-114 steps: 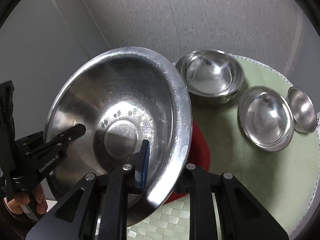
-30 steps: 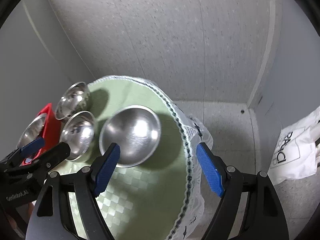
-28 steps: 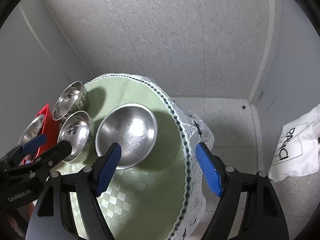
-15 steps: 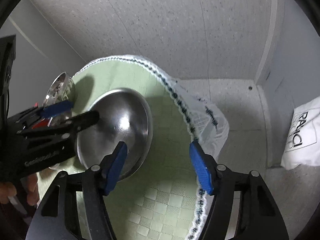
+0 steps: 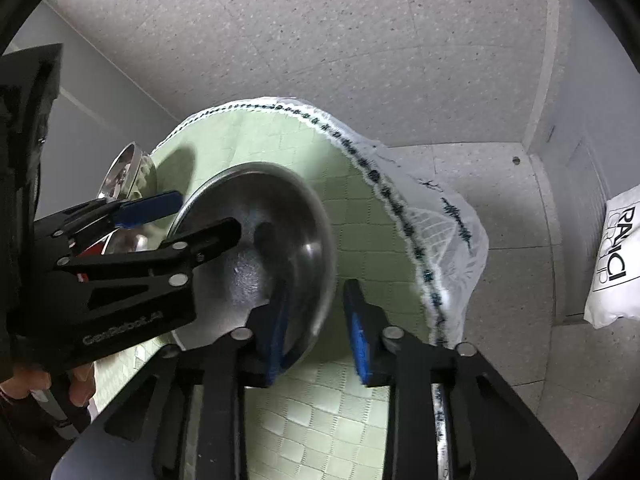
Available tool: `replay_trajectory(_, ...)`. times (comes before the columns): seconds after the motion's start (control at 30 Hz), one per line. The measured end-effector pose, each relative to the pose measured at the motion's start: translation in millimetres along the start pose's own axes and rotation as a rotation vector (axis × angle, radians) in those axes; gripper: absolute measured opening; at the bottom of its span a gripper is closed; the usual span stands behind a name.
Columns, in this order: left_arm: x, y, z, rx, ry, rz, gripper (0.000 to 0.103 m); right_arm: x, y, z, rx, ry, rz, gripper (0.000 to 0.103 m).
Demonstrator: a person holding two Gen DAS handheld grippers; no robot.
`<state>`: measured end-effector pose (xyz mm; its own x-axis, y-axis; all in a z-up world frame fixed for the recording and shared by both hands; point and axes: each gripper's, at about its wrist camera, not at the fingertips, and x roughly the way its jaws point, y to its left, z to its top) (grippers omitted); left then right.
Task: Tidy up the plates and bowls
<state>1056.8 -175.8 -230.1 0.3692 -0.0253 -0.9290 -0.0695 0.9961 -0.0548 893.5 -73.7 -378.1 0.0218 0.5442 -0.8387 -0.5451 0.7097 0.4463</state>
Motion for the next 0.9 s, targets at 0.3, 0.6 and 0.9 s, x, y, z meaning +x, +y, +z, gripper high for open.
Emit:
replay_trajectory(0.3, 0.3, 2.1, -10.7, 0.005, -0.017, -0.082, 0.02, -2.4, -3.4, -0.1, 0.039, -0.016, 0.029, 0.018)
replay_trajectory(0.6, -37.1, 5.0, -30.9, -0.013, -0.084, -0.071, 0.019, -32.6, 8.4, 3.1, 0.021, -0.057, 0.032, 0.017)
replay_trajectory(0.9, -108.8, 22.8, -78.2, -0.095, -0.182, -0.015, 0.019, -63.9, 54.3, 9.8, -0.091, -0.104, 0.053, 0.017)
